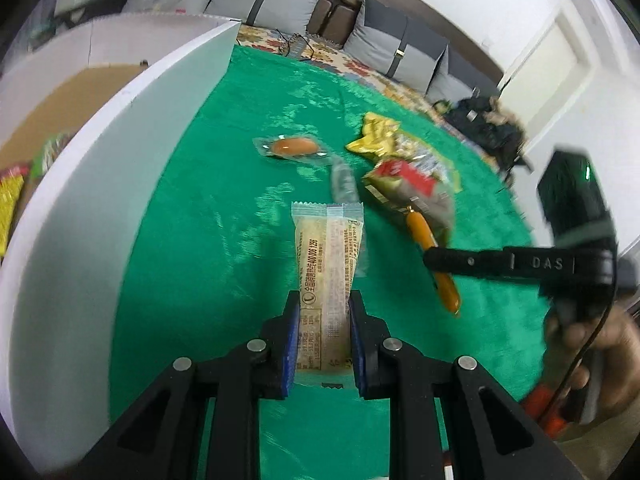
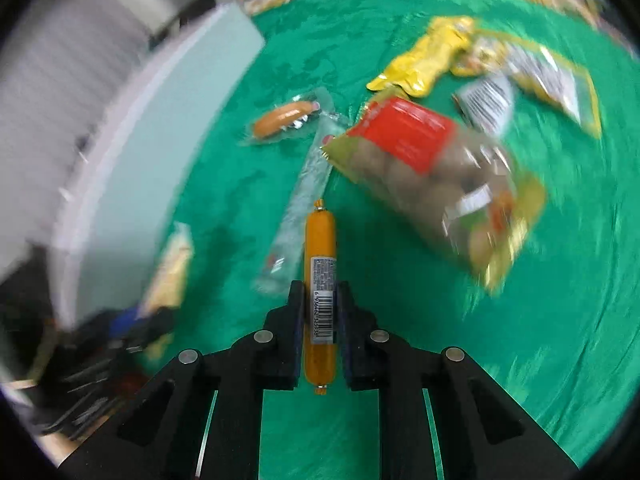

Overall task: Organize snacks
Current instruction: 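Carry pastry and sausage into the white box and open both grippers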

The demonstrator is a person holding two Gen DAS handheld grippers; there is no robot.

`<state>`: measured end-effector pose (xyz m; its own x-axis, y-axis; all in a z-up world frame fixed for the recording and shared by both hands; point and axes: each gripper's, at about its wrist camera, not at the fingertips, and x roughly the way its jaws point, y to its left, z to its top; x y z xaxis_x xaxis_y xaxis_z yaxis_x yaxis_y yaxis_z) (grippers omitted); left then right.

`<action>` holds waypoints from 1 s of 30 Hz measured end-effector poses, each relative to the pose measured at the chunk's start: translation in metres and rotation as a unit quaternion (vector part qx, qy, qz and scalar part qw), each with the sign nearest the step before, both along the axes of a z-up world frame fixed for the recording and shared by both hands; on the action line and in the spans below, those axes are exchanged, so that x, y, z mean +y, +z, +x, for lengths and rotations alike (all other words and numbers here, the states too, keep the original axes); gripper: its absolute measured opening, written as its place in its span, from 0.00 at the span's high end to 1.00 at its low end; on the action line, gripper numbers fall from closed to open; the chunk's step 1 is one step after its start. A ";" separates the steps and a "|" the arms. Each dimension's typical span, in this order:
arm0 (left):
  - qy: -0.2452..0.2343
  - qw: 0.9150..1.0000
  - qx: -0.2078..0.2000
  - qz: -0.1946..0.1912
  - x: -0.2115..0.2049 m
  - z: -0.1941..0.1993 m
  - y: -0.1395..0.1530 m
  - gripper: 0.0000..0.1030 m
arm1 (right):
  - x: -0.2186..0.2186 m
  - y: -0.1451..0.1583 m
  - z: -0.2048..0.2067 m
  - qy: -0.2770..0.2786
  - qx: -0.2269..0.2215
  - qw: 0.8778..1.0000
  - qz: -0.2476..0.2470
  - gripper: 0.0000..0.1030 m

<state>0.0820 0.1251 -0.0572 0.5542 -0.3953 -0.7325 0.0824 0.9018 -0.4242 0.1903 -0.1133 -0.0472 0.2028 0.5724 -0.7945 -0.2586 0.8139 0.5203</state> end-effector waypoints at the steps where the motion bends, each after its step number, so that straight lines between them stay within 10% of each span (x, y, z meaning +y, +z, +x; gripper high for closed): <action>1: 0.000 1.000 0.001 -0.022 0.003 -0.003 0.007 0.79 | -0.006 0.003 -0.004 -0.011 0.008 1.000 0.025 0.85; 5: 0.021 0.996 -0.044 -0.070 0.028 -0.017 0.054 0.79 | -0.001 0.037 -0.012 -0.025 0.010 0.993 0.113 0.85; 13: 0.144 0.987 -0.068 -0.004 0.140 -0.024 0.112 0.79 | 0.132 0.132 -0.021 0.081 -0.037 0.975 0.204 0.84; 17: 0.176 0.982 -0.036 0.062 0.178 -0.019 0.106 0.79 | 0.203 0.145 -0.030 0.127 -0.055 0.973 0.184 0.84; 19: 0.190 0.976 -0.012 0.106 0.185 -0.018 0.093 0.64 | 0.228 0.139 -0.031 0.137 -0.059 0.975 0.166 0.83; 21: 0.208 0.970 0.002 0.122 0.189 -0.021 0.079 0.28 | 0.236 0.128 -0.035 0.130 -0.065 0.980 0.135 0.75; 23: 0.226 0.966 0.000 0.122 0.190 -0.033 0.068 0.26 | 0.226 0.116 -0.038 0.111 -0.071 0.984 0.120 0.49; 30: 0.217 0.969 -0.041 0.107 0.156 -0.045 0.087 0.22 | 0.117 0.076 -0.048 0.054 -0.159 0.986 0.024 0.47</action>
